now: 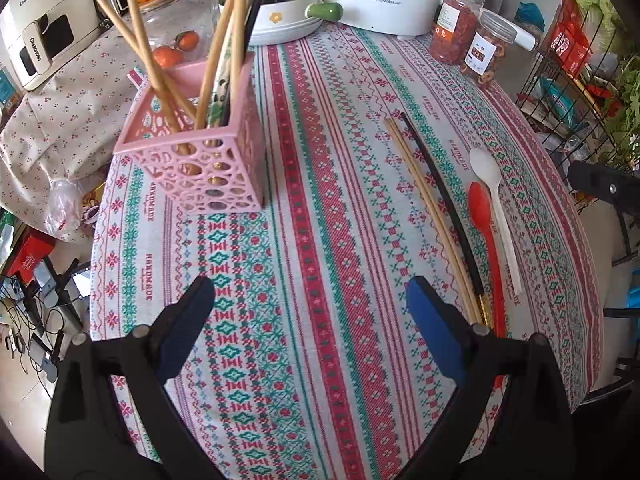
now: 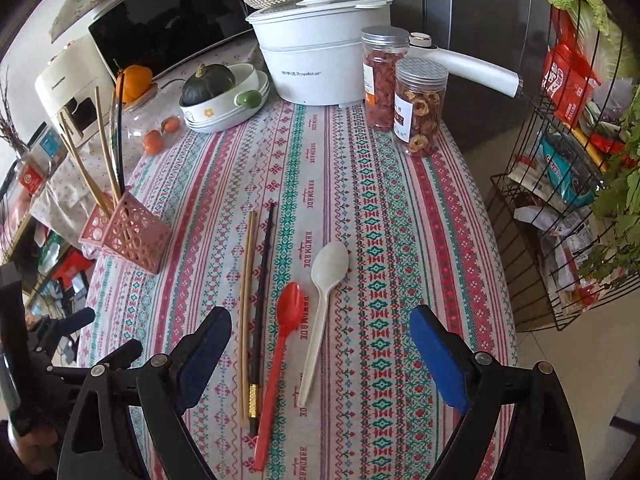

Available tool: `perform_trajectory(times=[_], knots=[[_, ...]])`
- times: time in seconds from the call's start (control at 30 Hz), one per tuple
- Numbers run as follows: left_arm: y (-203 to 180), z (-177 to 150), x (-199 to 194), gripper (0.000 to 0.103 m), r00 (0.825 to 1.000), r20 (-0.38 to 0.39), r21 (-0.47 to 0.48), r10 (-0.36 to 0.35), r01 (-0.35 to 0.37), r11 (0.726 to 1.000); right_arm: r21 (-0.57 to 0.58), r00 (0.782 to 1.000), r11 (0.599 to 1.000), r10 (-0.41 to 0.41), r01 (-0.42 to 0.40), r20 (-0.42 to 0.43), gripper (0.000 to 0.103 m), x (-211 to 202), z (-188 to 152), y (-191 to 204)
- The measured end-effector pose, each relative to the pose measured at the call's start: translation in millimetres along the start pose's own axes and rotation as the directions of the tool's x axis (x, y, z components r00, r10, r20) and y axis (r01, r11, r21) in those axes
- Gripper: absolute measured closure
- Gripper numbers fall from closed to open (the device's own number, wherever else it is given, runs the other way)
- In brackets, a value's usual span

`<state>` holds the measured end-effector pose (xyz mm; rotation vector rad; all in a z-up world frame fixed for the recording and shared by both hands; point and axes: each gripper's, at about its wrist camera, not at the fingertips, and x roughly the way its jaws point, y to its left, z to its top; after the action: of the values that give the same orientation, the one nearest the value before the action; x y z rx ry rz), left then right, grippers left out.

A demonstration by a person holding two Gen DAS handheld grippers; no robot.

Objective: Organize utensils
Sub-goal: 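Move the left tool to the last wooden chopstick and grasp it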

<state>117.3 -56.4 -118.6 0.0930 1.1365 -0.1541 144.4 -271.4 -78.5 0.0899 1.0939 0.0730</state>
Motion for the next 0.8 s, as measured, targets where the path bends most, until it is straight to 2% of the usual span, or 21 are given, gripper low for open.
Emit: perform_trajectory(times=[0.03,0.13,0.3,0.33,0.4,0.47,0.6,0.8], knots=[[-4.5,3.8,3.8,0.007,1.000,0.006,-0.006,0.003,-0.003,1.000,-0.003,1.000,1.000,-0.016,0.016,-0.005,0.011,2.2,2.0,-2.7],[-15.5,15.2,16.0,0.019,1.000,0.023,-0.044,0.003,-0.002,0.999,-0.009,0.999,0.999,-0.049,0.049,-0.023,0.011,10.3,5.7,-13.1],[-30.1,35.4,40.3,0.055,0.993,0.012,-0.147,-0.116,0.116,0.982,0.057,0.998,0.998,-0.026,0.029,-0.054,0.011,20.0,10.2,-32.7],[-33.5,39.5,45.4,0.059,0.992,0.007,-0.161,-0.130,0.129,0.978,0.069,0.998,0.997,-0.019,0.023,-0.057,0.011,21.3,11.1,-35.7],[-41.4,46.7,53.9,0.074,0.988,0.000,-0.178,-0.153,0.151,0.972,0.081,0.998,0.997,-0.012,0.017,-0.063,0.011,23.3,12.7,-39.5],[-49.0,52.4,59.8,0.082,0.986,-0.003,-0.179,-0.165,0.162,0.970,0.081,0.998,0.997,-0.013,0.018,-0.066,0.011,24.5,14.2,-40.6],[-60.3,61.6,66.5,0.093,0.986,-0.005,-0.172,-0.165,0.162,0.972,0.072,0.998,0.997,-0.017,0.022,-0.064,0.011,24.7,16.2,-41.7],[-62.8,65.8,74.8,0.095,0.989,-0.015,-0.184,-0.150,0.145,0.972,0.074,0.998,0.997,-0.011,0.016,-0.058,0.011,23.4,18.0,-44.6]])
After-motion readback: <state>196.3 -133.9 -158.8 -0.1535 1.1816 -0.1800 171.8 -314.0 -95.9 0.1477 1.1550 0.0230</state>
